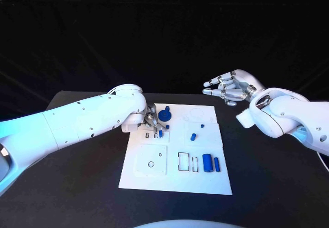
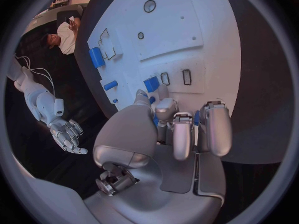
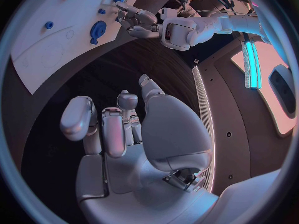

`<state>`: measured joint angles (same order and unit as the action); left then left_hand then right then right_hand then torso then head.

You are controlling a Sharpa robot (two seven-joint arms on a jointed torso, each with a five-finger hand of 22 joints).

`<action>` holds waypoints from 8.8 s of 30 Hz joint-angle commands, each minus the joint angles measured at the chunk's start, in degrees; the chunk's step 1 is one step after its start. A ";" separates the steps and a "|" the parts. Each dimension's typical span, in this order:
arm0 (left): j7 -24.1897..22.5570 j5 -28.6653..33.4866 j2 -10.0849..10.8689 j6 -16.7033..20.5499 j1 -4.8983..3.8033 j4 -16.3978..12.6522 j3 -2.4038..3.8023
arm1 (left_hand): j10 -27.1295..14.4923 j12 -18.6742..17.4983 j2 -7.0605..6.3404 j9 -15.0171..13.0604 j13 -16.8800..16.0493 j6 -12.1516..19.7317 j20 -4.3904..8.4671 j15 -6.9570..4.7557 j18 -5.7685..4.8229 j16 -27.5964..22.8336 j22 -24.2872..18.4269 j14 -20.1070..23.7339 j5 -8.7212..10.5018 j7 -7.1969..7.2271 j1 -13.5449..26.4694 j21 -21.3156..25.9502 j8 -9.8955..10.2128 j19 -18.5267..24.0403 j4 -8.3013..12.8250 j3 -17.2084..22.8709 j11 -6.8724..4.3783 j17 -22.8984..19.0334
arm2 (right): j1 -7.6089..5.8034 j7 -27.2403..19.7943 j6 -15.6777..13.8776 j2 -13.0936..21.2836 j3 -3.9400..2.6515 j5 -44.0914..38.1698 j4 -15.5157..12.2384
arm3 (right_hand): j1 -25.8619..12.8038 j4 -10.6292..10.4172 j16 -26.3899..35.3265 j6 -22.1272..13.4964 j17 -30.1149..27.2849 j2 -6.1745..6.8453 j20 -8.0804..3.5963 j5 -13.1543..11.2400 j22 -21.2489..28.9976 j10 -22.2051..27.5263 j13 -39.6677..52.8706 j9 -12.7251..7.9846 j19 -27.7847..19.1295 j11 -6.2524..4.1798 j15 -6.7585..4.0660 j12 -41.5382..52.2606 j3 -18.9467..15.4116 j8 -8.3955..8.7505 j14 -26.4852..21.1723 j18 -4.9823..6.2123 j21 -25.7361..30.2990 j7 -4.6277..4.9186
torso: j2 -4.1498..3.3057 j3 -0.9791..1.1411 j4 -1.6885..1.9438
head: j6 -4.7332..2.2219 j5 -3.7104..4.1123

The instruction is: Assemble the parts on the task board

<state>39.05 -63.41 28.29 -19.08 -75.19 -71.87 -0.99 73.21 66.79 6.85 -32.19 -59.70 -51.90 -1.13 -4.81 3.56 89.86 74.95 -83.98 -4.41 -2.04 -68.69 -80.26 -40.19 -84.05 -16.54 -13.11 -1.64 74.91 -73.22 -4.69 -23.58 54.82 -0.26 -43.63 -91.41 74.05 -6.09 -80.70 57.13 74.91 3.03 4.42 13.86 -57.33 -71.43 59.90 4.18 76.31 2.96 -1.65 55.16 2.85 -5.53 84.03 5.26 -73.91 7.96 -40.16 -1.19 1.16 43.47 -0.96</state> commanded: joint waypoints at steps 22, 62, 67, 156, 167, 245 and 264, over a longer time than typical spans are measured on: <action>-0.22 1.34 -0.74 -1.26 0.26 0.16 -0.06 | 0.72 0.72 -11.68 -3.50 -0.91 0.27 0.22 -0.52 -0.69 0.14 1.54 -6.02 -0.14 0.05 8.24 -0.22 -0.07 -1.64 -0.22 26.09 -0.27 15.09 | 0.09 0.23 1.44 -0.76 0.10 -3.34 0.44 | -0.13 -0.11 0.46 -0.01 0.35 -0.14 0.02 0.55 0.10 0.45 -0.13 -0.08 -0.43 -0.15 0.08 -0.37 -0.52 -0.29 2.79 0.94 0.44 -0.15 | -0.04 0.02 0.06 | 0.54 0.19; -0.76 3.95 -1.16 2.12 0.70 0.86 -0.16 | -0.13 -0.63 -10.66 -5.42 -0.10 2.17 0.79 -1.08 -0.24 0.14 -0.05 -6.02 -3.87 0.34 -2.62 1.51 0.73 -1.00 6.10 42.77 -0.69 15.09 | 0.18 0.93 2.04 -1.13 0.19 -3.46 0.80 | 0.00 -0.20 0.58 0.18 0.24 -0.37 -0.02 0.70 0.26 0.42 -0.09 -0.05 -0.45 -0.21 0.04 -0.25 -0.71 -0.46 2.79 0.97 0.57 -0.21 | -0.06 0.05 0.07 | 1.23 0.44; -1.07 5.06 -0.52 3.48 0.72 0.29 -0.15 | 0.17 -1.27 -12.63 -6.75 0.42 2.57 0.43 -0.65 -0.13 0.14 -0.68 -6.02 -4.54 -0.06 -1.90 2.24 0.02 -0.84 8.95 51.04 -0.18 15.09 | 0.23 1.39 2.32 -1.22 0.23 -3.53 0.96 | 0.01 -0.20 0.65 0.19 0.14 -0.35 -0.02 0.69 0.42 0.41 -0.07 -0.05 -0.51 -0.22 0.04 -0.22 -0.75 -0.47 2.77 1.00 0.65 -0.21 | -0.05 0.07 0.02 | 1.29 0.35; -0.33 0.87 0.74 -5.42 3.36 0.63 -0.75 | 2.32 1.14 -14.27 -9.52 -1.99 0.28 0.76 -1.11 -0.39 0.14 1.18 -6.02 -3.80 0.81 12.47 1.58 -1.47 -1.53 8.43 52.20 -0.99 15.09 | 0.43 1.74 3.48 -1.08 0.57 -1.62 0.02 | -0.44 -1.22 1.21 0.06 -0.24 -0.58 -0.07 -0.23 1.80 0.87 -0.53 -0.12 -0.80 -0.19 0.03 -0.25 -3.68 -0.86 2.70 1.19 1.69 -0.26 | -0.07 0.11 0.19 | 2.79 -0.12; -0.40 -0.31 0.91 -2.83 3.45 0.56 -0.75 | 2.91 1.65 -14.76 -9.94 -2.25 -1.01 1.03 -1.39 -0.85 0.14 3.33 -6.02 -3.74 1.21 15.61 -0.01 -1.99 -2.29 6.24 46.74 -1.32 15.09 | 0.43 1.53 3.30 -1.10 0.57 -0.98 0.43 | -1.80 -2.87 1.42 -0.14 -0.34 -1.03 -0.03 -1.52 2.27 1.15 -0.87 -0.13 -0.85 -0.13 0.07 -0.30 -6.08 -1.03 2.69 1.25 2.08 -0.24 | -0.06 0.10 0.25 | 2.75 -0.18; -1.92 3.57 4.84 -4.87 -4.33 1.72 3.65 | -3.65 -5.11 -11.56 -4.13 7.15 5.40 -0.94 1.22 0.95 0.14 -3.94 -6.02 -1.75 -2.42 11.40 8.58 6.33 0.65 -0.14 20.11 1.71 15.09 | 0.66 1.83 3.42 -1.73 0.77 -0.73 2.03 | -1.79 -4.65 1.65 -0.31 -0.34 -2.45 -0.04 1.63 2.58 1.55 -1.35 -0.12 -0.75 -0.14 0.08 -0.28 -8.92 -1.44 2.71 1.28 2.42 -0.25 | -0.12 -0.03 0.28 | 1.74 -0.35; -7.11 -0.70 -2.21 -7.77 -3.87 16.22 0.85 | -2.18 -3.03 -7.95 -1.12 5.49 1.54 -1.06 0.86 0.61 0.14 -1.95 -6.02 -1.87 -1.83 7.51 7.07 7.09 -0.29 -0.09 16.68 1.35 15.09 | 0.91 1.78 3.56 -2.46 0.80 -2.74 2.65 | -0.15 -4.13 1.71 -0.29 -0.34 -3.05 -0.09 1.59 2.63 1.54 -1.40 -0.12 -0.68 -0.21 0.01 -0.16 -9.05 -1.59 2.75 1.29 2.48 -0.30 | -0.20 -0.06 0.21 | 1.49 -0.68</action>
<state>34.25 -62.96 26.37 -24.37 -79.22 -56.10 -0.11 70.65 63.58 -1.19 -33.38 -54.17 -50.01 -2.17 -3.96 3.56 89.86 72.96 -83.96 -6.29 -3.95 -60.94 -72.93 -32.94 -83.63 -16.65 3.89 -0.31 74.93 -72.36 -2.78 -20.73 52.45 0.54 -44.71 -88.79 73.27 -10.51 -79.38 57.12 74.57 -0.12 4.43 15.21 -54.78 -70.07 58.56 4.12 75.91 2.84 -1.65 54.79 -6.01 -6.87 84.03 6.15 -71.65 7.94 -40.34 -1.27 1.34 45.02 -1.70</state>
